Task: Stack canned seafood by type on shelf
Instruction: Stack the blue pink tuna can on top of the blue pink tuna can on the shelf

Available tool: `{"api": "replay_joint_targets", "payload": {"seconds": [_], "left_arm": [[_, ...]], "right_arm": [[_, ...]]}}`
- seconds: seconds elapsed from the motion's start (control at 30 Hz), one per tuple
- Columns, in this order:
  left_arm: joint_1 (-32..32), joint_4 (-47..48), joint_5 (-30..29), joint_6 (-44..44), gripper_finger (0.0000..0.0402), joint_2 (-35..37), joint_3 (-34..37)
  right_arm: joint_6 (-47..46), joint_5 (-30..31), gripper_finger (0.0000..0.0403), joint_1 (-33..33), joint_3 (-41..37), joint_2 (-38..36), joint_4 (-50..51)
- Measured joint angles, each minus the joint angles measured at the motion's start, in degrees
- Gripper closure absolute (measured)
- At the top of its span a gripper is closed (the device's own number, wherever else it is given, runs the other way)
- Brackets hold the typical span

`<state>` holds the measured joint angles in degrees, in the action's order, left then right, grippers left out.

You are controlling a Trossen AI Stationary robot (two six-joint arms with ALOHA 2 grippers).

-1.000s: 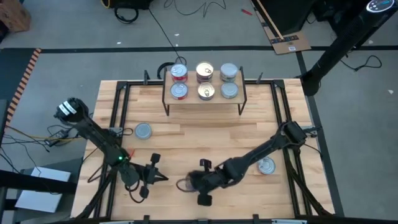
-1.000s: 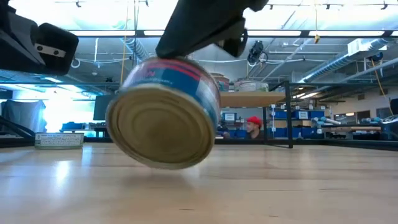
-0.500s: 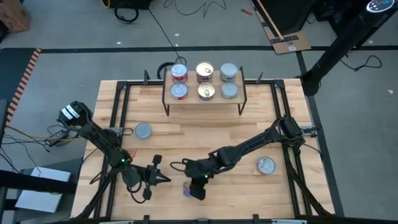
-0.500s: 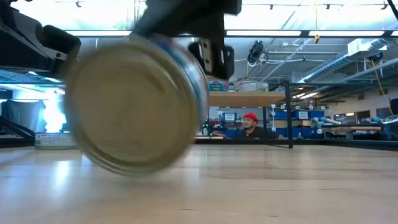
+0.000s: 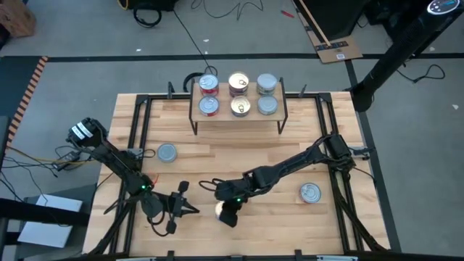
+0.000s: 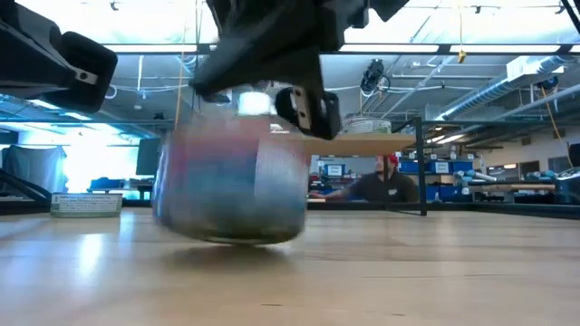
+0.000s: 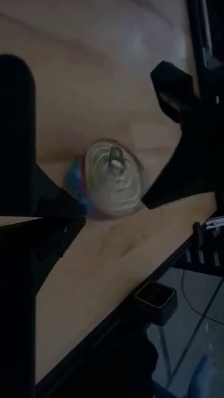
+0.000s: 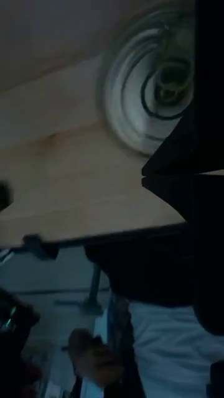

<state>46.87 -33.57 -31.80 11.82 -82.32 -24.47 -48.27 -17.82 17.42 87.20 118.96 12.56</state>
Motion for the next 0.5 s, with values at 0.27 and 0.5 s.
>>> {"api": "replay_joint_targets", "payload": {"seconds": [0.27,0.5], "left_arm": [[0.0,0.01,0.4,0.6,0.0394,0.0,0.0],[-0.02,0.03,0.13,-0.92,0.0394,-2.48,-0.04]], "right_arm": [[2.68,-0.75,0.0398,-0.02,0.04,-0.07,-0.15],[14.26,5.4,0.0357,3.55,0.07,-0.42,4.0]]}}
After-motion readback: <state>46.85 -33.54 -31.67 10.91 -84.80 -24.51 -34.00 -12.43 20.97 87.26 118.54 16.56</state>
